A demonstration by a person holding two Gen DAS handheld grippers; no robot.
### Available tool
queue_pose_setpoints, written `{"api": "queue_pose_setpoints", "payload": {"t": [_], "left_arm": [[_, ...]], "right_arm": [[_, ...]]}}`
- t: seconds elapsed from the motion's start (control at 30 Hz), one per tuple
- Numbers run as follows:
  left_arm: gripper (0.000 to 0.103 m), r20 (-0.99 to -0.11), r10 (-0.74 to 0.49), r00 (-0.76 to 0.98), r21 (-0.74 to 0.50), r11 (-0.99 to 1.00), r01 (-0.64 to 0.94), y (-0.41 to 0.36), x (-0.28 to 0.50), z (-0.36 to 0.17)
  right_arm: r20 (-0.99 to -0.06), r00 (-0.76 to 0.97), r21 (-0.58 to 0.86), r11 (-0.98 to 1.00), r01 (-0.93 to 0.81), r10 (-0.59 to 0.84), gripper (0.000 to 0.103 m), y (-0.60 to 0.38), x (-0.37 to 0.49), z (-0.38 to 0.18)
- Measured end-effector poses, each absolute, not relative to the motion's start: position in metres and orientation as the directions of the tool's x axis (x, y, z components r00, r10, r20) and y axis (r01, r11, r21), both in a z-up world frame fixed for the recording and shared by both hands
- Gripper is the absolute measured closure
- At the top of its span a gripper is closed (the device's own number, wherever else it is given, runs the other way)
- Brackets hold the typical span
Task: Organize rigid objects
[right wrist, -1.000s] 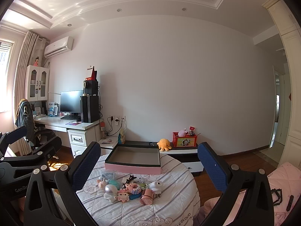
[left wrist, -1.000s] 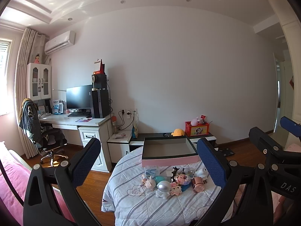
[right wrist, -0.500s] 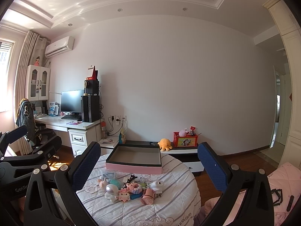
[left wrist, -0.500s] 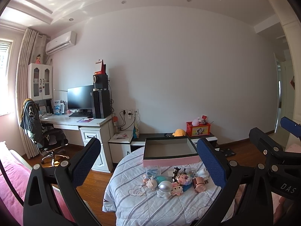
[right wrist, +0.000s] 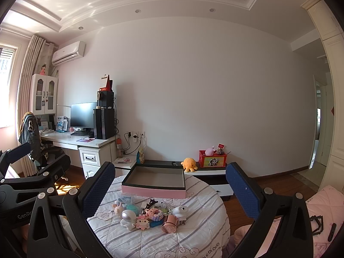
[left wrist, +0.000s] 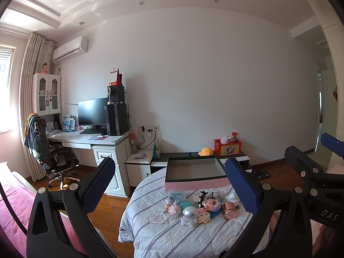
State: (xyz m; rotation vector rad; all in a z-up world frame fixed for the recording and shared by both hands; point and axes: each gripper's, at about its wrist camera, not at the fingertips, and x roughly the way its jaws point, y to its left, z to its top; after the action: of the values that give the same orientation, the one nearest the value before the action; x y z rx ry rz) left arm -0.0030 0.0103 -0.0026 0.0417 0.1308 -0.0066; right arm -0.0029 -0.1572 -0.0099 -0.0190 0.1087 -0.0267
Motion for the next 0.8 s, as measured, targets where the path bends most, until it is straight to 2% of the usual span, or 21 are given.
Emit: {"api": "queue_pose_setpoints", "payload": {"t": [0.8], "left_arm": [[0.0,-0.129,-0.002,0.992,0.043,0.999,0.008,0.013,-0.007,-0.002]], "right_arm": [[-0.108,0.994,-0.024,0.999,0.022,-0.024,0.0,-0.143,-0.013,-0.01]]}}
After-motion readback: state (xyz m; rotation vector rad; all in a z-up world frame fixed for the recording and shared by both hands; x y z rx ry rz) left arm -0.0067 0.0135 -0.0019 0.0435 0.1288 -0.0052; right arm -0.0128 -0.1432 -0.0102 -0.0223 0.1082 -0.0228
